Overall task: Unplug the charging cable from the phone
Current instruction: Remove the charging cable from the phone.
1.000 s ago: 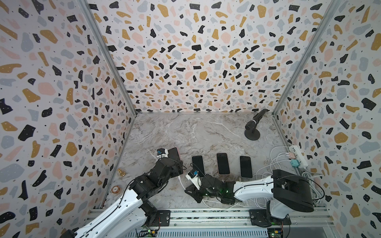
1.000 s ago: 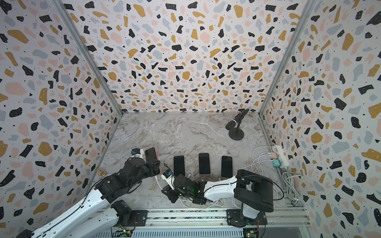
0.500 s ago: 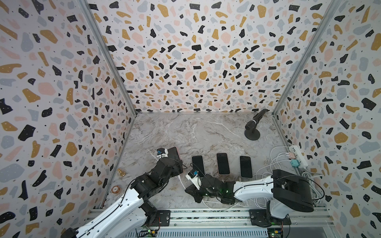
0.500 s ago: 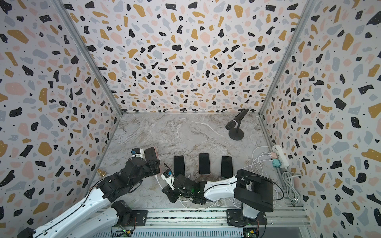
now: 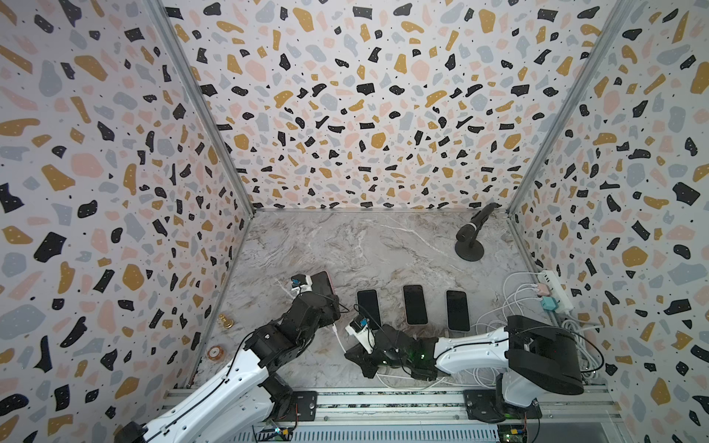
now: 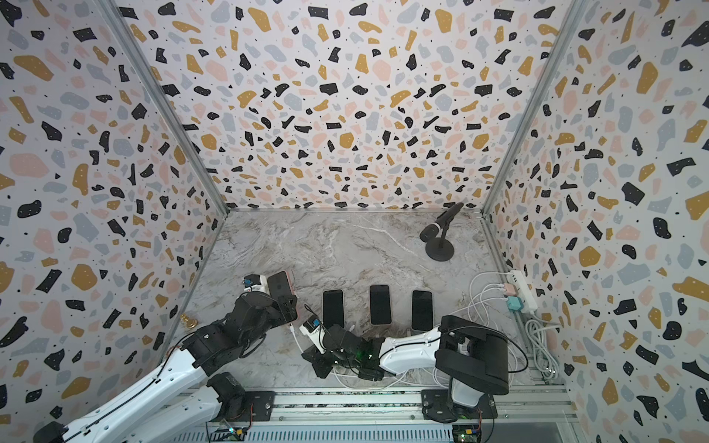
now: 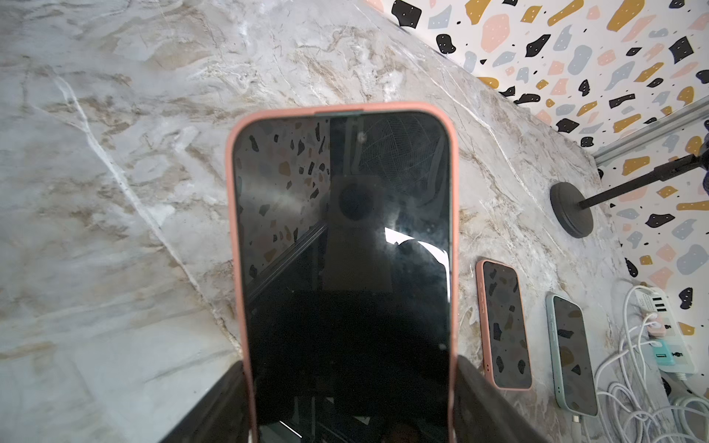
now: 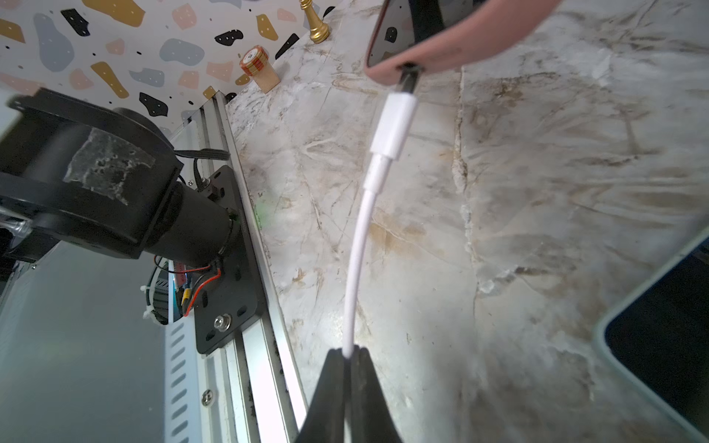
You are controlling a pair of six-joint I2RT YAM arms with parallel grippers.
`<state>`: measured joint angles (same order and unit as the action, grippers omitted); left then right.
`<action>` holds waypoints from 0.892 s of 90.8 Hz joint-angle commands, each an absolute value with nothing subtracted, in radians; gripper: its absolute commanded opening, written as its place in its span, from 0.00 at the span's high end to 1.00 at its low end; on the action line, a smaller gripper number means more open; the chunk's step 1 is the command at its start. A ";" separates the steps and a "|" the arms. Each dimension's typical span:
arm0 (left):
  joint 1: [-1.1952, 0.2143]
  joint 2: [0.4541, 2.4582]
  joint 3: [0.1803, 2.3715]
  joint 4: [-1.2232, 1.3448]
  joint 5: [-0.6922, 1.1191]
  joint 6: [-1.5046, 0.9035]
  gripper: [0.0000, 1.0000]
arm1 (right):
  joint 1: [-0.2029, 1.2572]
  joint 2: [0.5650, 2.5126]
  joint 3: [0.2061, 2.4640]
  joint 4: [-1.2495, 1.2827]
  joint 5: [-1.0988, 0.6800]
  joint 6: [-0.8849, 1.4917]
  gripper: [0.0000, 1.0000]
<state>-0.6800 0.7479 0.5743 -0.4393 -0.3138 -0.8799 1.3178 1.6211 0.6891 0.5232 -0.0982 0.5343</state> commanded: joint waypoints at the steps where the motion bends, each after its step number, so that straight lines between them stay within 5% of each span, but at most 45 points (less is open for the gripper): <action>1: -0.677 0.750 0.586 -0.356 -0.350 -0.882 0.56 | 1.322 1.605 0.707 0.512 -0.103 0.525 1.00; 65: -0.676 0.807 0.673 -0.386 -0.427 -0.874 0.58 | 1.341 1.680 0.726 0.454 -0.095 0.516 1.00; 73: -0.676 0.818 0.698 -0.456 -0.471 -0.880 0.54 | 1.341 1.721 0.765 0.425 -0.105 0.516 0.65; 76: -0.676 0.828 0.707 -0.476 -0.478 -0.877 0.53 | 1.340 1.728 0.774 0.410 -0.099 0.517 0.27; 79: -0.676 0.842 0.712 -0.501 -0.481 -0.873 0.52 | 1.341 1.723 0.778 0.402 -0.086 0.517 0.06; 81: -0.676 0.851 0.715 -0.514 -0.482 -0.869 0.52 | 1.340 1.716 0.775 0.399 -0.074 0.517 0.02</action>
